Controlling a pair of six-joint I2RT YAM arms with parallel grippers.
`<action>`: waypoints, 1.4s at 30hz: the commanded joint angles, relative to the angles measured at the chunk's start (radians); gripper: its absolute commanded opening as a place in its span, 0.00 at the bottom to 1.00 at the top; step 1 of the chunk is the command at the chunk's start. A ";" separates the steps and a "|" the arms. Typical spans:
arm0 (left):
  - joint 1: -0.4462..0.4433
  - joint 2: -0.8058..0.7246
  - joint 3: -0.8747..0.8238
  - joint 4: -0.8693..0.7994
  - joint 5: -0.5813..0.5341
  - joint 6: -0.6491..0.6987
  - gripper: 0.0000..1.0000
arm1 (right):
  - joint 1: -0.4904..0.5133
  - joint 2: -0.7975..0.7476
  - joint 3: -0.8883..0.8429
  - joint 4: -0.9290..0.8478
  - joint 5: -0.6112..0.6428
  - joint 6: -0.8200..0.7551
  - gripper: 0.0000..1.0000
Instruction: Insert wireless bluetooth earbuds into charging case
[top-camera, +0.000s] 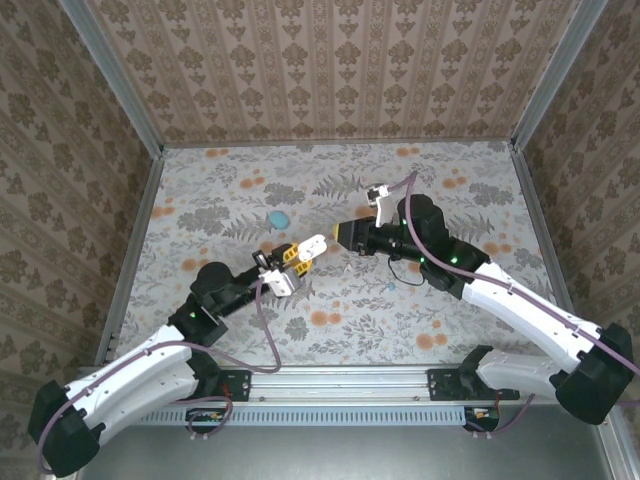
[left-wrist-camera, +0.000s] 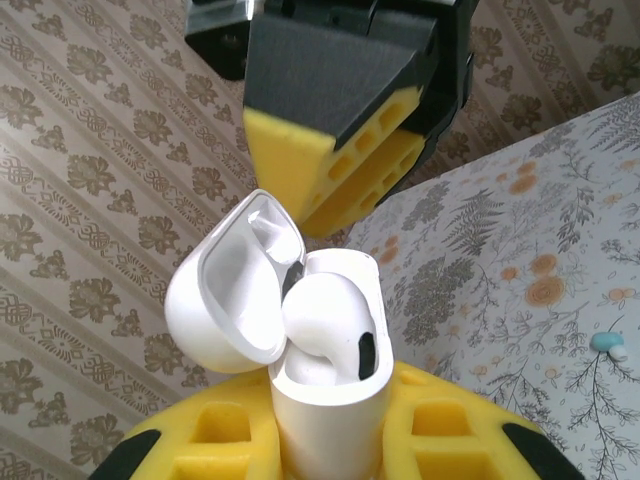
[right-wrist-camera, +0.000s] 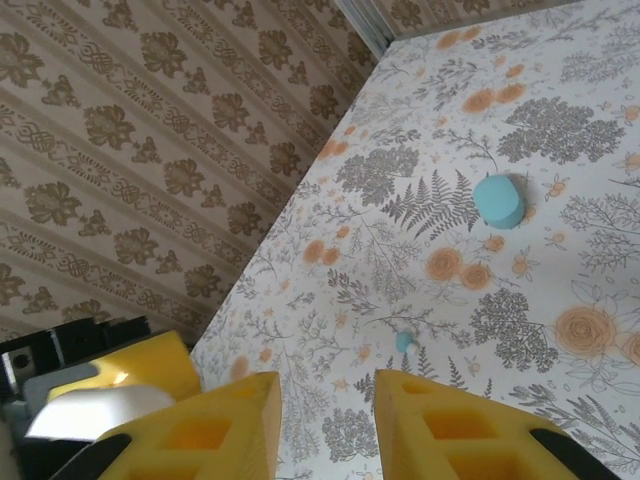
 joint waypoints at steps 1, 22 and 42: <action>-0.007 0.013 0.035 -0.011 -0.044 -0.007 0.00 | 0.048 -0.028 0.012 -0.076 0.096 0.016 0.31; 0.006 0.051 0.056 -0.069 -0.012 -0.090 0.00 | 0.233 0.077 0.141 -0.215 0.242 0.052 0.39; 0.012 0.091 0.060 -0.067 -0.034 -0.119 0.00 | 0.298 0.085 0.220 -0.312 0.333 0.122 0.41</action>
